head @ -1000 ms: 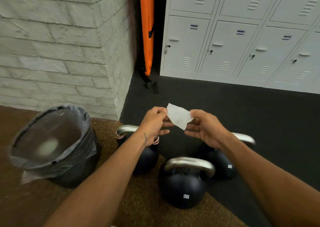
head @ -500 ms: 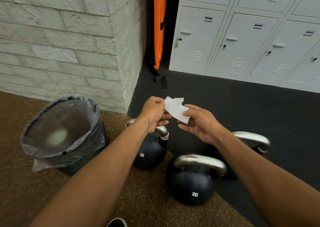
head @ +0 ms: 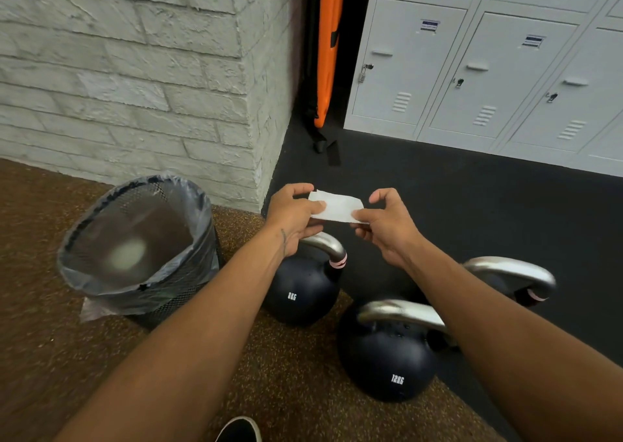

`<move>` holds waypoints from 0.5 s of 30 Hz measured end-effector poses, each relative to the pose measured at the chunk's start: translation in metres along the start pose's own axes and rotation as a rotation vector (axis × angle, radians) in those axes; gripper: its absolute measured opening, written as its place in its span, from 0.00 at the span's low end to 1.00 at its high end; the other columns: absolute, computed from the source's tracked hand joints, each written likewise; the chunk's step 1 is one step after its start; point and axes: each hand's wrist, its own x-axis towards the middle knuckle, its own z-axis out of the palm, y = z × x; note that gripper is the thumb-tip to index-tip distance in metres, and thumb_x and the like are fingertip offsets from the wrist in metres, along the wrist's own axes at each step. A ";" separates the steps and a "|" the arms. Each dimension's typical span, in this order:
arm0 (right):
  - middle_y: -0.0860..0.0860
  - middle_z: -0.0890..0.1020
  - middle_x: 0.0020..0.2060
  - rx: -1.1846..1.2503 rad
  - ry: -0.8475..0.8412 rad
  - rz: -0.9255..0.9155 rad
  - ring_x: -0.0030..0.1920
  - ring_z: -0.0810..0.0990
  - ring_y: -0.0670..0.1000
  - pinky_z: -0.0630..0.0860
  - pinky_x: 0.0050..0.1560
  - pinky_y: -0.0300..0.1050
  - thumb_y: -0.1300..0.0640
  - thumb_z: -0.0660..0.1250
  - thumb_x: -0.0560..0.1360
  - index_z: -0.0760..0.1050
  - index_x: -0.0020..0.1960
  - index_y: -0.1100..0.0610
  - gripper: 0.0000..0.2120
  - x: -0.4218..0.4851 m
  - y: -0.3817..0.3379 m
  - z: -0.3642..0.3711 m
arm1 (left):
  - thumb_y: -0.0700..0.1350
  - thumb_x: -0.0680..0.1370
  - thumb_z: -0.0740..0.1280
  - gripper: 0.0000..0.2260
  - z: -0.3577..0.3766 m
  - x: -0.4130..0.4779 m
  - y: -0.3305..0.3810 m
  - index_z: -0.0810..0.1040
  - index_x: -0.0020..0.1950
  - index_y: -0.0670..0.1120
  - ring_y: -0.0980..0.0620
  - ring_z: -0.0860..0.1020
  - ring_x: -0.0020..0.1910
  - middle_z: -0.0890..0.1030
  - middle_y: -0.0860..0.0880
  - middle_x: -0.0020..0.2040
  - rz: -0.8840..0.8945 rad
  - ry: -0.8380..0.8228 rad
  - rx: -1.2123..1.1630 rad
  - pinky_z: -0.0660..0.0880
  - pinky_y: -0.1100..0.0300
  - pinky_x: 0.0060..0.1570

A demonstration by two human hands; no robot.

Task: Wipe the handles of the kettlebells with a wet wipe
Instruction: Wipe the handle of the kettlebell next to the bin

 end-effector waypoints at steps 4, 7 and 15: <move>0.51 0.82 0.43 -0.422 0.103 -0.160 0.39 0.80 0.50 0.78 0.35 0.44 0.63 0.71 0.73 0.76 0.40 0.51 0.09 0.008 0.009 0.005 | 0.36 0.74 0.72 0.17 -0.006 0.006 -0.012 0.79 0.62 0.48 0.49 0.82 0.49 0.81 0.47 0.56 -0.014 0.053 0.036 0.83 0.55 0.37; 0.45 0.83 0.39 -0.636 0.189 -0.137 0.39 0.80 0.47 0.79 0.39 0.46 0.53 0.71 0.72 0.81 0.40 0.50 0.03 0.001 0.015 0.011 | 0.44 0.67 0.75 0.16 -0.005 0.006 -0.024 0.81 0.51 0.60 0.50 0.83 0.50 0.83 0.52 0.51 0.116 0.139 0.191 0.83 0.47 0.47; 0.54 0.86 0.44 0.177 -0.009 0.238 0.43 0.86 0.53 0.83 0.49 0.53 0.55 0.69 0.77 0.81 0.55 0.61 0.11 -0.003 0.030 0.026 | 0.49 0.76 0.72 0.33 0.005 -0.012 -0.045 0.57 0.75 0.63 0.48 0.82 0.56 0.84 0.53 0.57 0.494 -0.040 0.832 0.77 0.48 0.52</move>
